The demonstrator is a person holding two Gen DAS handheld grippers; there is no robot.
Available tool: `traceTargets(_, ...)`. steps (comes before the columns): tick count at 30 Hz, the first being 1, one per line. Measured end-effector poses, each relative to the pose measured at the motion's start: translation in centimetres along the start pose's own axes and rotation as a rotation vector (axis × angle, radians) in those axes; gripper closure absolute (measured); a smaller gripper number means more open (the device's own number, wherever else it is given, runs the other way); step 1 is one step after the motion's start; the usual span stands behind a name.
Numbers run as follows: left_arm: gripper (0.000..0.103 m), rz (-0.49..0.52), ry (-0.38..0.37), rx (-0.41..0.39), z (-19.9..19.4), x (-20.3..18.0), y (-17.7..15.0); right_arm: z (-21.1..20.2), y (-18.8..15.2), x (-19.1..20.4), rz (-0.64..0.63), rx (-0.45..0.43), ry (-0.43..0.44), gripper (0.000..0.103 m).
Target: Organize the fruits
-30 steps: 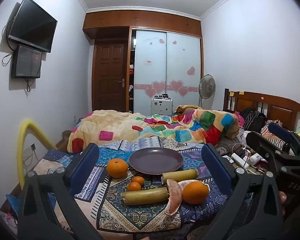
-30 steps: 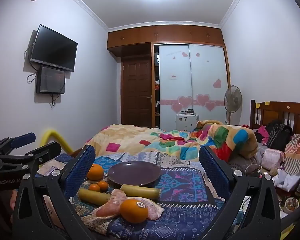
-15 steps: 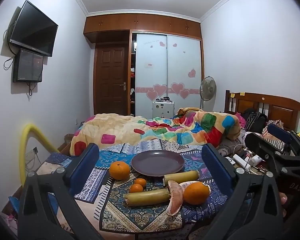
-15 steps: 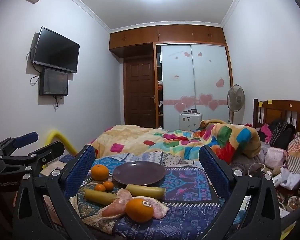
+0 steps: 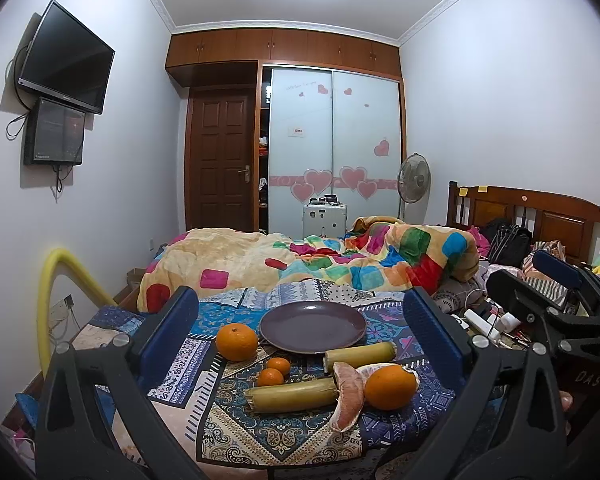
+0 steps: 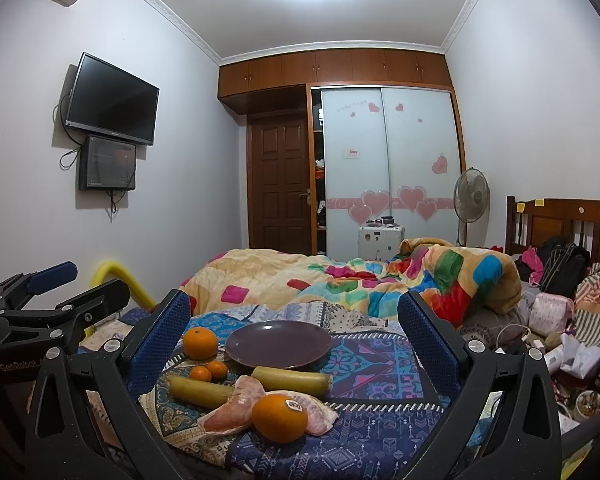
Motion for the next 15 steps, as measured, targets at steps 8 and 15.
traceTargets(8, 0.0, 0.001, 0.001, 0.0, 0.02, -0.11, -0.07, -0.04, -0.01, -0.13, 0.003, 0.002, 0.004, 0.0)
traceTargets(15, 0.0, 0.002, 0.003, 0.001, 0.27, -0.17, -0.19, 0.14, -0.22, -0.03, 0.013, 0.011, 0.017, 0.0)
Point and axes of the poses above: each gripper's, at about its wrist camera, not at the fingertips, and z roughly the way its jaws point, x to its left, y to its top, the point moved 5 cm from there along z, roughly the way its jaws point, and after that the axes turned 6 degrees about z, right-handed, at the moved point
